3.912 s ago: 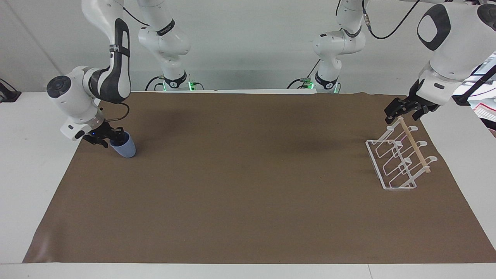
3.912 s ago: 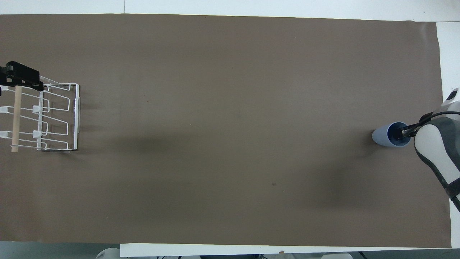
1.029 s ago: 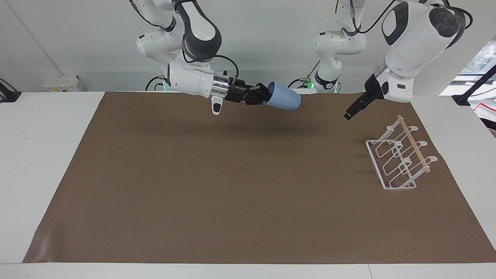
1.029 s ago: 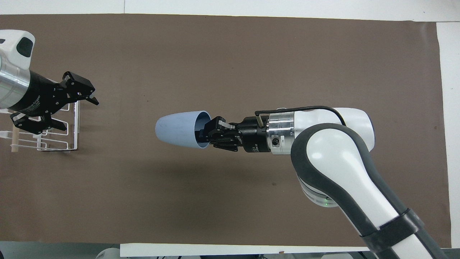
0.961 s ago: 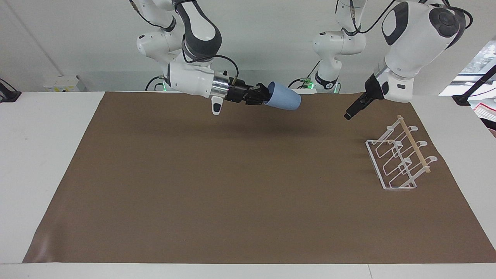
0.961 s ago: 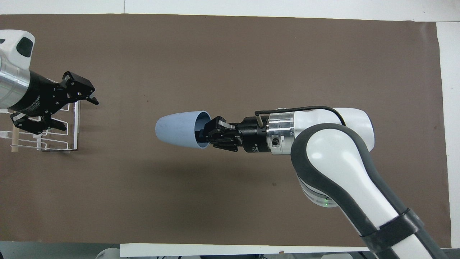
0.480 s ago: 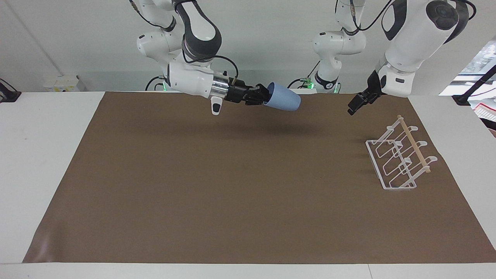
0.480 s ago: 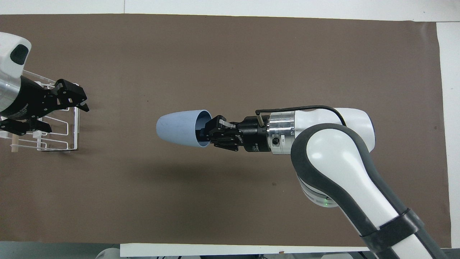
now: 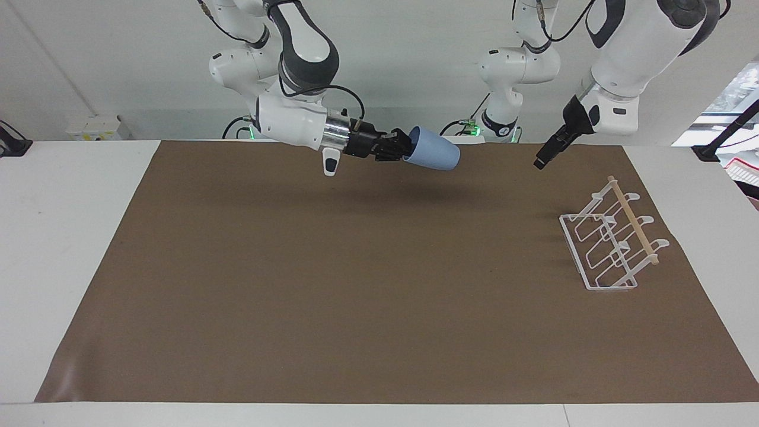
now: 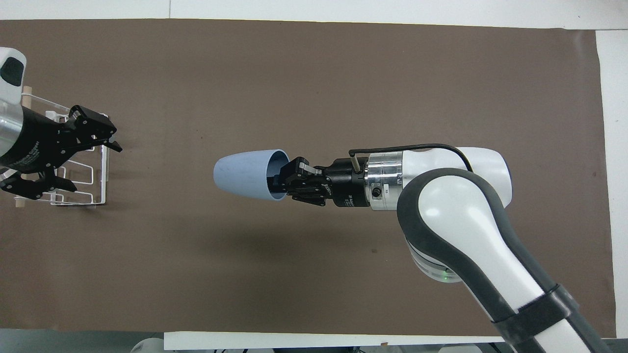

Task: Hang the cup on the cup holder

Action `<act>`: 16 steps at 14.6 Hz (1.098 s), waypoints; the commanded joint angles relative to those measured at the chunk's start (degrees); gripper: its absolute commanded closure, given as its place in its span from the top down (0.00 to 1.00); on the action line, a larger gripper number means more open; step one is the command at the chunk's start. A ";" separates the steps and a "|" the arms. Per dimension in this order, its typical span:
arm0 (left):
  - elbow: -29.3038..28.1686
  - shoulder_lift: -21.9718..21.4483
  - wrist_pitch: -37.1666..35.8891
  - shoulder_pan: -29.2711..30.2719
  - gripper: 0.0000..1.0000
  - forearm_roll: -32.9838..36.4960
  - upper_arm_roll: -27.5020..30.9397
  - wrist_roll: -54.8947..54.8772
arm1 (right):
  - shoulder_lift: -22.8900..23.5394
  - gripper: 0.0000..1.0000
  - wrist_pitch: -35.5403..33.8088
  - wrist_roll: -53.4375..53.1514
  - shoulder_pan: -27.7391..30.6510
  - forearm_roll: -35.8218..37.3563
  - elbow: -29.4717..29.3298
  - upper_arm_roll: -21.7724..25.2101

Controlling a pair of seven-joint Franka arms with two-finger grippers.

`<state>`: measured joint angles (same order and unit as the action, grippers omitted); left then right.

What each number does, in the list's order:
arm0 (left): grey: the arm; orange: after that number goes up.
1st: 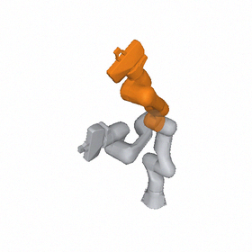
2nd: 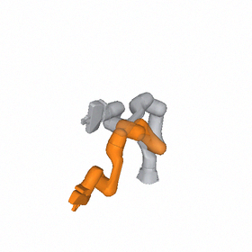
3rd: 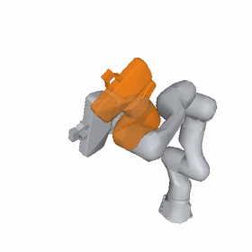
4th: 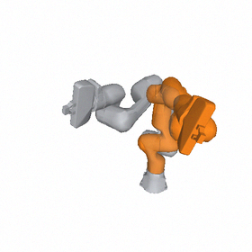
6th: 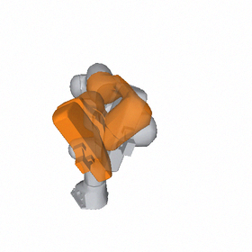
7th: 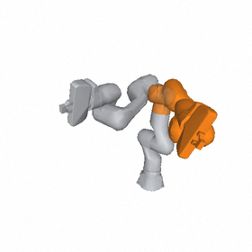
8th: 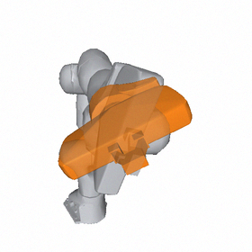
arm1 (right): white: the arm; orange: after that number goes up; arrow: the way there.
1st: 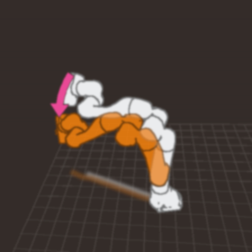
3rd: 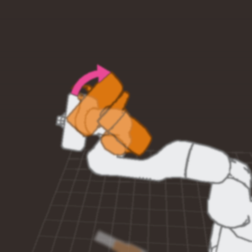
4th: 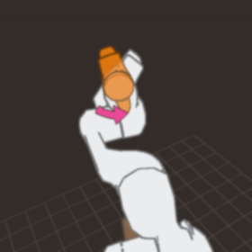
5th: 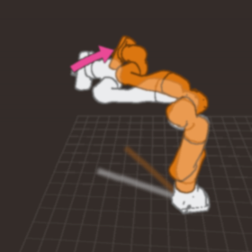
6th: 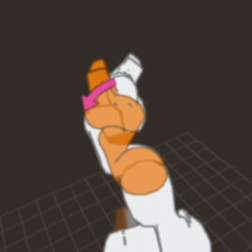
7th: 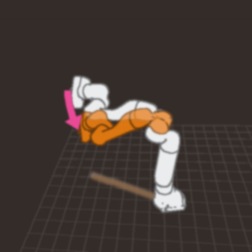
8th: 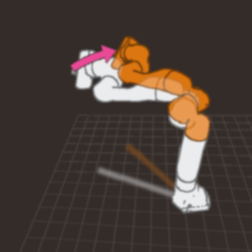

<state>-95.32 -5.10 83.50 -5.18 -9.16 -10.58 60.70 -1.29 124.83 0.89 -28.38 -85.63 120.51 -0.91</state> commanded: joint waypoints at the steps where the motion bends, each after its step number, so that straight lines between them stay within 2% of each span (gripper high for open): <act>1: 5.22 0.62 -4.31 -0.71 1.00 -3.48 -2.60 16.06 | -1.70 0.00 0.77 -0.80 0.08 -1.21 1.48 -0.15; 3: 5.75 0.71 -3.09 -0.71 1.00 -6.21 -4.45 27.66 | -1.78 0.00 0.77 -1.07 0.08 -1.21 1.92 -0.15; 6: 3.22 0.10 4.71 -1.93 1.00 -10.60 -7.00 44.20 | -2.05 0.00 0.77 -1.16 0.08 -1.12 2.27 -0.15; 8: 0.32 -1.13 8.33 -2.03 1.00 -16.22 -7.96 47.31 | -2.05 0.00 0.77 -1.16 0.08 -1.21 2.36 -0.15; 13: -8.82 -4.82 16.93 -2.29 1.00 -20.98 -9.81 48.63 | -2.14 0.00 0.86 -1.16 -0.01 -1.12 2.80 -0.23; 16: -11.47 -5.53 22.13 -2.38 1.00 -21.34 -10.78 48.55 | -2.66 0.00 0.86 -0.98 -0.01 -1.12 3.76 -0.15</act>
<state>-102.85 -7.76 101.81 -7.32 -29.20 -21.11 108.52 -1.81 124.83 0.72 -28.39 -85.63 122.12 -0.92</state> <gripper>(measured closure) 0.000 0.952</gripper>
